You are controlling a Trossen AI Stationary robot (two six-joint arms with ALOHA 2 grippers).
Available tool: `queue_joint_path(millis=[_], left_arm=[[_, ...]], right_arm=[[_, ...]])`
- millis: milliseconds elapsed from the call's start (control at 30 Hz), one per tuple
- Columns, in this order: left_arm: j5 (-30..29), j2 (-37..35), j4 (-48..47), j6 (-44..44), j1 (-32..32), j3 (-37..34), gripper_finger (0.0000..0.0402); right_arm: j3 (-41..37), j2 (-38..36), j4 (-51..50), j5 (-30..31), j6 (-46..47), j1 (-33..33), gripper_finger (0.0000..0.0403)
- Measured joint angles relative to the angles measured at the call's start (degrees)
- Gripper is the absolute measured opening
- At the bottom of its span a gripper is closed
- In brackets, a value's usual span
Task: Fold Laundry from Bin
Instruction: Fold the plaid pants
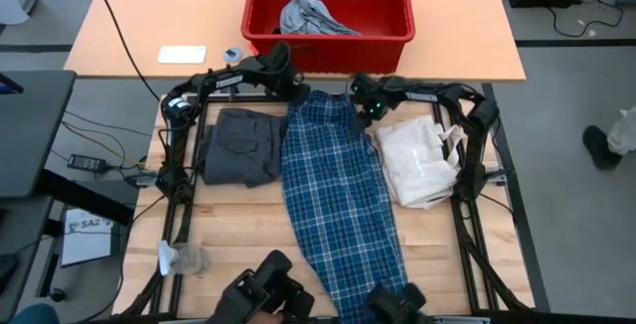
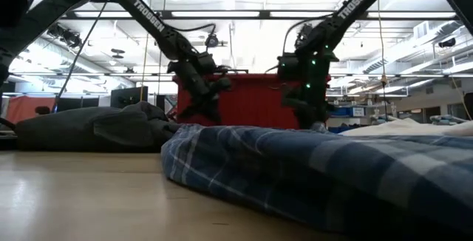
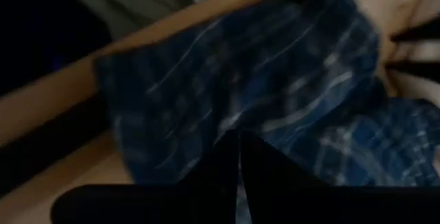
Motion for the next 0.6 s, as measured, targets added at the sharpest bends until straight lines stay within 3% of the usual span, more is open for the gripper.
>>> queue_joint_path(millis=[67, 267, 433, 600], left_arm=[[0.03, 0.00, -0.19, 0.50, -0.55, 1.86, 0.0020], [3.19, 0.00, -0.63, 8.03, -3.28, 9.58, 0.0020], [0.65, 0.00, -0.82, 11.94, -5.10, 12.01, 0.0021], [-4.09, 0.00, -6.98, 11.71, -4.36, 12.01, 0.0055]], right_arm=[[0.12, -0.36, 0.51, -0.74, -0.17, -2.55, 0.0161], [3.49, -3.18, 1.72, -14.04, -1.38, -5.66, 0.0161], [6.28, -1.96, 4.52, -15.91, -4.83, -4.86, 0.0178], [6.39, -0.44, 7.05, -15.65, -4.58, -5.86, 0.0236]])
